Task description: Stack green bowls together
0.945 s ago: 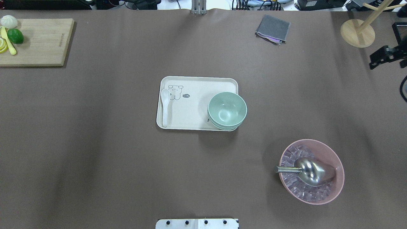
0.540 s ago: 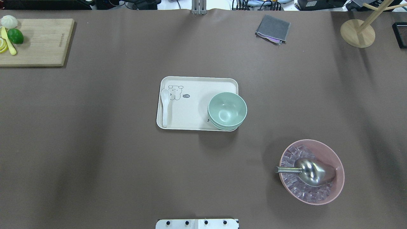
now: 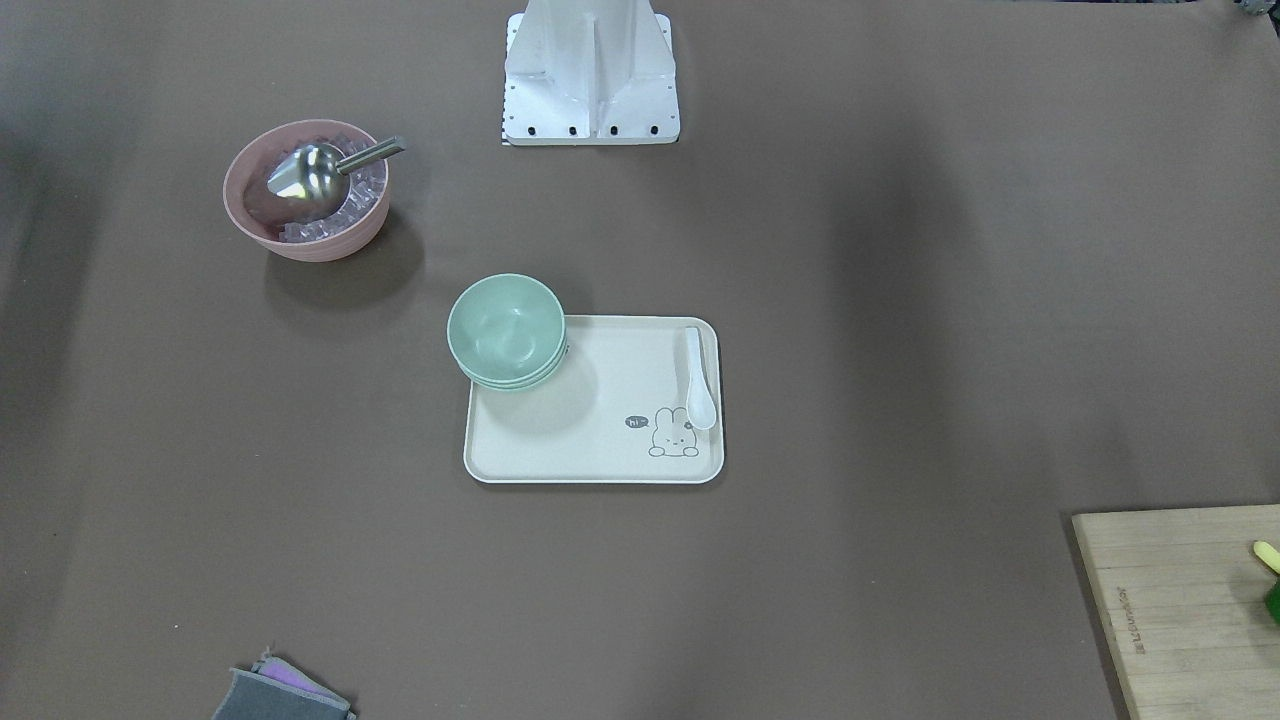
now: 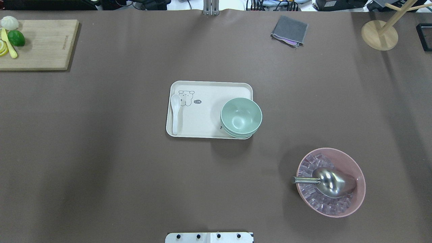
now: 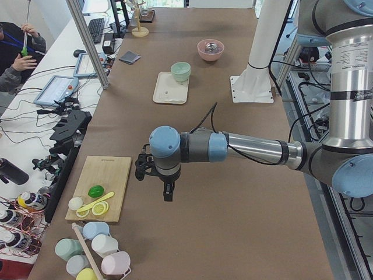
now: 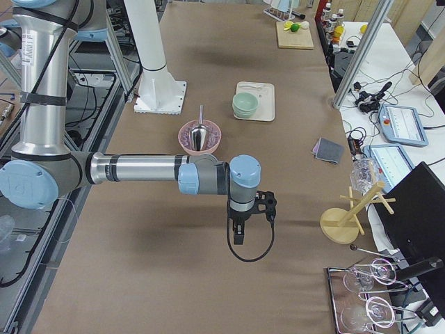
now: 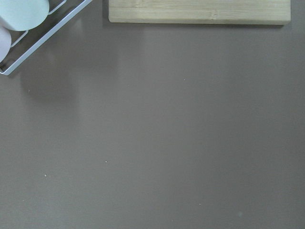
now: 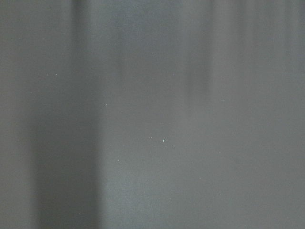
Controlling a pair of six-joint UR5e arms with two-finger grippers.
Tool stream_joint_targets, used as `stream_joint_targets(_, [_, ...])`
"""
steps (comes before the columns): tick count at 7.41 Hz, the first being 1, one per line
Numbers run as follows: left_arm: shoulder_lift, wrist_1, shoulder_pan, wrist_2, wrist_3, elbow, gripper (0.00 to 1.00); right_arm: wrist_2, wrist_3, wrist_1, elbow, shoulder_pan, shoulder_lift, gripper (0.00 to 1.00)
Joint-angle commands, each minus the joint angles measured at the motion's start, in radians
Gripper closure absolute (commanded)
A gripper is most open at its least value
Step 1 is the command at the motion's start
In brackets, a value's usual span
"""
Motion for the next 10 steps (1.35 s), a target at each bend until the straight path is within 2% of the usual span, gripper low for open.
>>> stream_joint_targets(1, [0.003,0.0,0.0,0.001,-0.001,-0.002,0.02,0.001,0.0,0.001,0.007,0.001,-0.003,0.0])
stream_joint_targets(10, [-0.011,-0.017,0.0,0.002,-0.003,0.001,0.02,0.004,0.0,0.003,0.011,0.001,0.021,0.0])
